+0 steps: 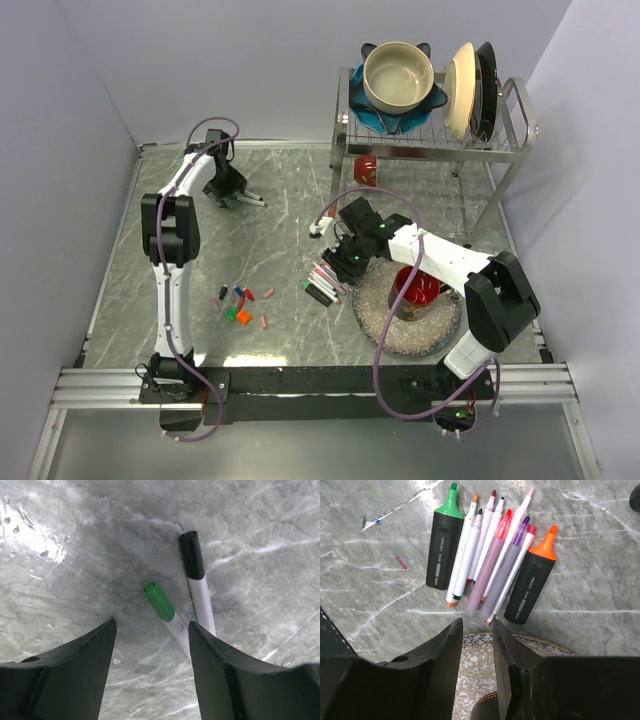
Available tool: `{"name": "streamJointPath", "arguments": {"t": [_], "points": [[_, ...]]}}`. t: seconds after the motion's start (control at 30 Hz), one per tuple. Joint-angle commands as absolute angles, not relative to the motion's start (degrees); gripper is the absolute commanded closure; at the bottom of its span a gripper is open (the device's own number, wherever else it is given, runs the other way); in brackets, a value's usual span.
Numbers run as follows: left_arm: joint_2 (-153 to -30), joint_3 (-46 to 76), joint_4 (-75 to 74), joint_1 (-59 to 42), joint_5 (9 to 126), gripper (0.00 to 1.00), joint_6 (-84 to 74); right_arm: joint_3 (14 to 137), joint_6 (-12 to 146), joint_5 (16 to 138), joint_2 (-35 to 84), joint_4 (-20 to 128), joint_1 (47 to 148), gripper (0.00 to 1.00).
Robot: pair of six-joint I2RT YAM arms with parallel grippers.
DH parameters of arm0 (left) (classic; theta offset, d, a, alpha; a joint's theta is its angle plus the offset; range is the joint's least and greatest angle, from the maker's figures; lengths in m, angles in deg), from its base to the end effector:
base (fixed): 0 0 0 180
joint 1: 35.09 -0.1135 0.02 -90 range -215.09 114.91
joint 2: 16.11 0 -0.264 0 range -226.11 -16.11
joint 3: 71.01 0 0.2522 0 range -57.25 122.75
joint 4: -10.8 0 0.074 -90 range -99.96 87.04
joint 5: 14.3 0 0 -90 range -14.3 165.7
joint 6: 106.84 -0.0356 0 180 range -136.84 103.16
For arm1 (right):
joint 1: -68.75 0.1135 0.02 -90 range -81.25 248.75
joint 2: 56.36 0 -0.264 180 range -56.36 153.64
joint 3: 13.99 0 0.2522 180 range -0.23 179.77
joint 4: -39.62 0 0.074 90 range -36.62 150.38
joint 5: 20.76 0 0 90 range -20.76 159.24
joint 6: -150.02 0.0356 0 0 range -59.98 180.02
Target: Open the pen caps
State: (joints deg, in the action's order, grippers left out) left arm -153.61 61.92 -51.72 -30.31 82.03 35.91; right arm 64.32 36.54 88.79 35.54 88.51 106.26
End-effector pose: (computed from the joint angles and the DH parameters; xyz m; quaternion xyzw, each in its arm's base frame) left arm 0.5072 -0.0385 0.1710 -0.4078 0.8896 -0.0480 0.1999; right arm 0.2494 0.2065 0.2227 -0.5205 0.8043 0.1923 0.2125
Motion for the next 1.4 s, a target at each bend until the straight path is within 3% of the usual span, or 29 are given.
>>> {"name": "streamJointPath", "arguments": {"t": [0.0,0.4,0.63,0.83,1.13,1.37], "points": [[-158.49,64.21,-56.49,-30.52,87.91,0.35,34.14,66.74,36.03,89.28,34.08,88.45,106.63,0.62],[-153.76,55.52,-53.24,-30.52,89.5,0.5,30.8,66.56,36.03,89.72,32.15,88.36,106.63,0.62],[-144.0,38.05,-41.56,-30.52,86.34,0.59,26.67,66.3,36.03,89.72,31.44,88.18,106.54,0.62],[-138.73,28.73,-34.7,-30.52,84.23,0.73,24.65,66.12,35.76,89.9,31.09,88.27,106.54,0.62],[-126.52,12.02,-17.25,-30.35,72.12,0.97,24.21,64.9,34.18,95.17,28.81,87.74,106.54,0.65],[-110.89,-3.01,-2.56,-28.59,65.6,0.99,27.89,63.31,33.65,101.14,24.33,86.6,106.63,0.66]]}}
